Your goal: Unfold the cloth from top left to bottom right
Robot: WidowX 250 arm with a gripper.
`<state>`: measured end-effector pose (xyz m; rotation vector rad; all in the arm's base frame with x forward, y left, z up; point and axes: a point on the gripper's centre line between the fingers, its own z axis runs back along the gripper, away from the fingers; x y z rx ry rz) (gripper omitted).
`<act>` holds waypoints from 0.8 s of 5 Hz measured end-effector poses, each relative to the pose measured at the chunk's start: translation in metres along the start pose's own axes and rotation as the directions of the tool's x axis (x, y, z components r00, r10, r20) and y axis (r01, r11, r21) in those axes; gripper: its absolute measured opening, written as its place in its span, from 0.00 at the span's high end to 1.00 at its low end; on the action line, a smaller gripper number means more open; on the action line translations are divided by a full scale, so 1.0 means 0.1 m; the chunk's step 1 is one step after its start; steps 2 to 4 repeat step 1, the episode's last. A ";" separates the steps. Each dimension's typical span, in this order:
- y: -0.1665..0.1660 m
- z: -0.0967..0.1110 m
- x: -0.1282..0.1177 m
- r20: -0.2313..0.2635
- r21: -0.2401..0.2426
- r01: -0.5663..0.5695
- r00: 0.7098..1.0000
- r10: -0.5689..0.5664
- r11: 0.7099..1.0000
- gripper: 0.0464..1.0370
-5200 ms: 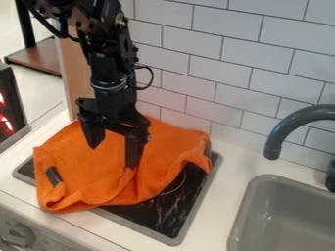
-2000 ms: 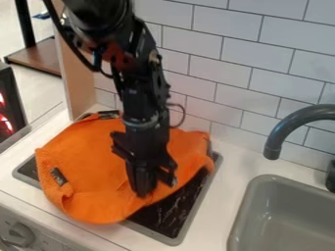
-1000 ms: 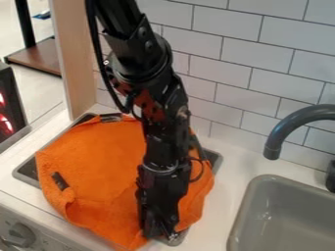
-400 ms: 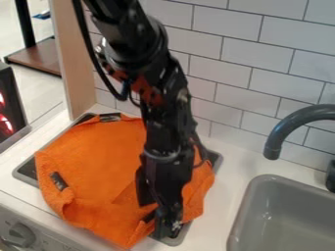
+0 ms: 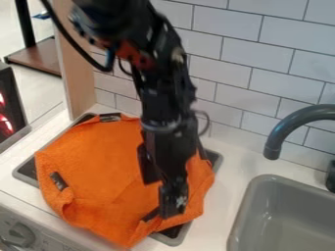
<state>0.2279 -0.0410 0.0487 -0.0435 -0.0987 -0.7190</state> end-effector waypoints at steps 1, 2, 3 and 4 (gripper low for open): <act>0.03 0.04 -0.04 -0.022 0.024 0.028 0.999 -0.028 0.999 0.04; 0.03 0.04 -0.04 -0.022 0.024 0.028 0.999 -0.028 0.999 0.04; 0.03 0.04 -0.04 -0.022 0.024 0.028 0.999 -0.028 0.999 0.04; 0.03 0.04 -0.04 -0.022 0.024 0.028 0.999 -0.028 0.999 0.04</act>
